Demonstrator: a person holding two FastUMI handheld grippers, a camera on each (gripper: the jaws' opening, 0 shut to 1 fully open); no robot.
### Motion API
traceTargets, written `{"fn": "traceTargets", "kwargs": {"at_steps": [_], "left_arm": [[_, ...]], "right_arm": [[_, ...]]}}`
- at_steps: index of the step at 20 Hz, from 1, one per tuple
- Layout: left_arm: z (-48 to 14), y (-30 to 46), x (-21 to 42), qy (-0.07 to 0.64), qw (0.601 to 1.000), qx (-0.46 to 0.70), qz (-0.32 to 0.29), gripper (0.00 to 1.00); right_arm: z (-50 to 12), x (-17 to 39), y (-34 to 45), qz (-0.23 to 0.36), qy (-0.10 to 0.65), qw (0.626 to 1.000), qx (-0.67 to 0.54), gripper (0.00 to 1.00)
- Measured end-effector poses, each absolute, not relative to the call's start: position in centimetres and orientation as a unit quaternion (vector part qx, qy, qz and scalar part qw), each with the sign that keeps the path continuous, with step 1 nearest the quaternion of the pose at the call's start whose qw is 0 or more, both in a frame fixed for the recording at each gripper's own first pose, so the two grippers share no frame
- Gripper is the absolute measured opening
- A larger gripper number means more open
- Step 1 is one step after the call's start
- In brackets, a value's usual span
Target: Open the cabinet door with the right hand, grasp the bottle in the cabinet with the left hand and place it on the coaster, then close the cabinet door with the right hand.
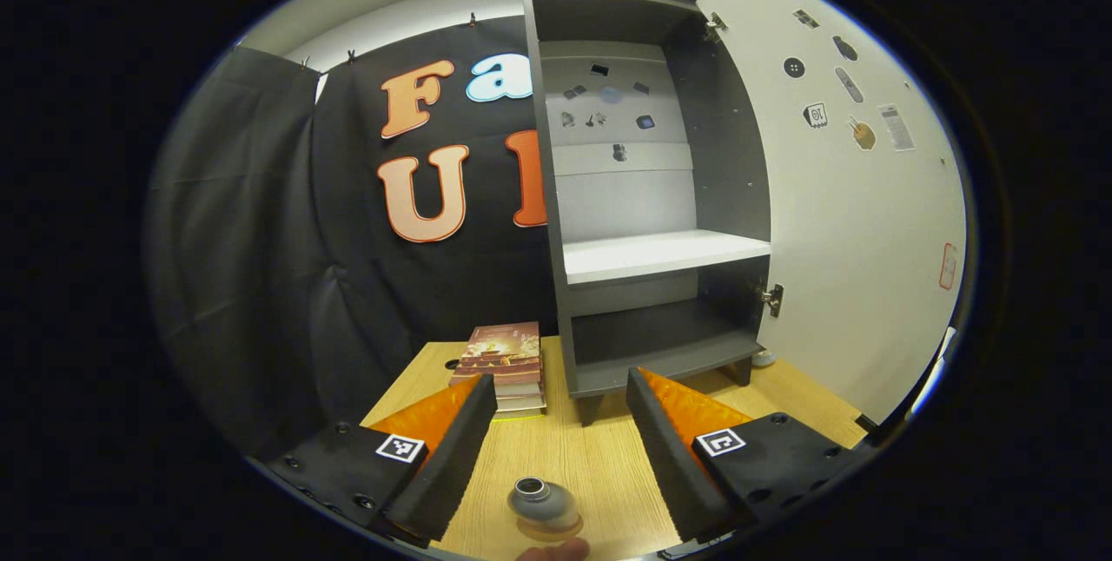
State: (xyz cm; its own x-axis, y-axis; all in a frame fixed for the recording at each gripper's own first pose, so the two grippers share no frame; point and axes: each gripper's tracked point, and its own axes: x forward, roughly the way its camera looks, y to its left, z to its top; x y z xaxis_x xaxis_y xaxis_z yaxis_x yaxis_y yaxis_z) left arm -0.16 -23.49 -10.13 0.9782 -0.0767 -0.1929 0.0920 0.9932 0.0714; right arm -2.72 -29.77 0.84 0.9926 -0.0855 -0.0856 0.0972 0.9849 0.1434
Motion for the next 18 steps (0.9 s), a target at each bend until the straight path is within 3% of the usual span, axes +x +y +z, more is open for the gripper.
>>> {"fn": "traceTargets", "kwargs": {"at_steps": [1,3,12,18], "left_arm": [[-10.1,-23.6,-0.1,0.095,0.994,0.043,-0.042,0.94],[-10.4,-23.2,-0.1,0.097,0.994,0.047,-0.036,0.94],[-10.5,-20.5,0.3,0.104,0.994,0.043,-0.004,0.98],[-10.3,-17.5,0.3,0.100,0.993,0.052,0.023,0.94]], "right_arm": [[0.7,-2.3,-29.8,-0.043,0.041,0.995,0.075,0.71],[0.4,-1.9,-29.8,-0.038,0.044,0.996,0.073,0.76],[0.4,-1.3,-28.3,-0.023,0.036,0.997,0.063,0.76],[-0.2,-0.9,-23.6,0.027,0.025,0.997,0.064,0.75]]}}
